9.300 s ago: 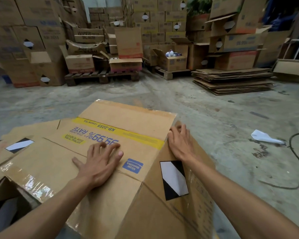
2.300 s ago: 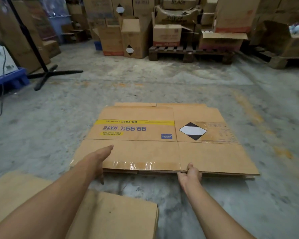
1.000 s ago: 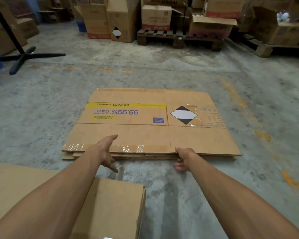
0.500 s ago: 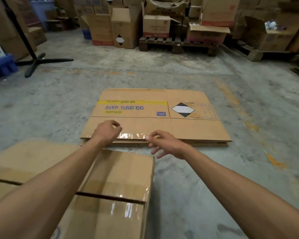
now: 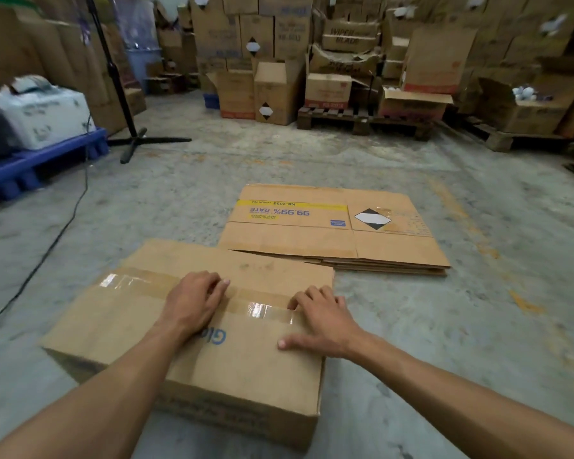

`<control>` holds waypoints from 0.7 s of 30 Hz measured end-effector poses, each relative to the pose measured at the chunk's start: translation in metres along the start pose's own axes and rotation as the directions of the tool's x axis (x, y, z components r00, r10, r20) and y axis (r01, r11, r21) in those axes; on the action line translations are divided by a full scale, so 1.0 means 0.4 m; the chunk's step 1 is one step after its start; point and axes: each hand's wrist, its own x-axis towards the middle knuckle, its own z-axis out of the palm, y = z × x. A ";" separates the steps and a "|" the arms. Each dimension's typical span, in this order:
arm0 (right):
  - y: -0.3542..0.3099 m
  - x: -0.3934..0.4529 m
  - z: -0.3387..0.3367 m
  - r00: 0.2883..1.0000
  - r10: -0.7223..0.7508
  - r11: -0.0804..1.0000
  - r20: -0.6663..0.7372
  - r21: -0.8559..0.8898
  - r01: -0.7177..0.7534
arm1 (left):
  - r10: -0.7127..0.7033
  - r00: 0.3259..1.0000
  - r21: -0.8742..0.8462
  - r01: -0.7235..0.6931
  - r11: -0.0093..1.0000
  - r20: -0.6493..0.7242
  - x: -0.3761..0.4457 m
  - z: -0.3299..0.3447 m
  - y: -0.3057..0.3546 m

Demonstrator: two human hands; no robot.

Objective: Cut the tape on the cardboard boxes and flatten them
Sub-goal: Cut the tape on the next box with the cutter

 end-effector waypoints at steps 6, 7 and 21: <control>-0.006 -0.025 -0.093 0.990 0.135 0.942 -0.035 0.314 -0.117 | 0.063 0.969 0.057 -0.051 0.997 -0.238 -0.014 -0.020 0.091; 0.005 -0.039 -0.114 0.990 0.131 0.912 -0.052 0.398 -0.100 | 0.056 0.954 0.051 -0.043 0.998 -0.294 -0.007 -0.031 0.119; 0.334 -0.262 -0.200 0.787 0.516 0.637 -0.336 0.766 -0.090 | 0.005 0.869 -0.005 -0.009 1.000 -0.494 0.045 0.087 0.491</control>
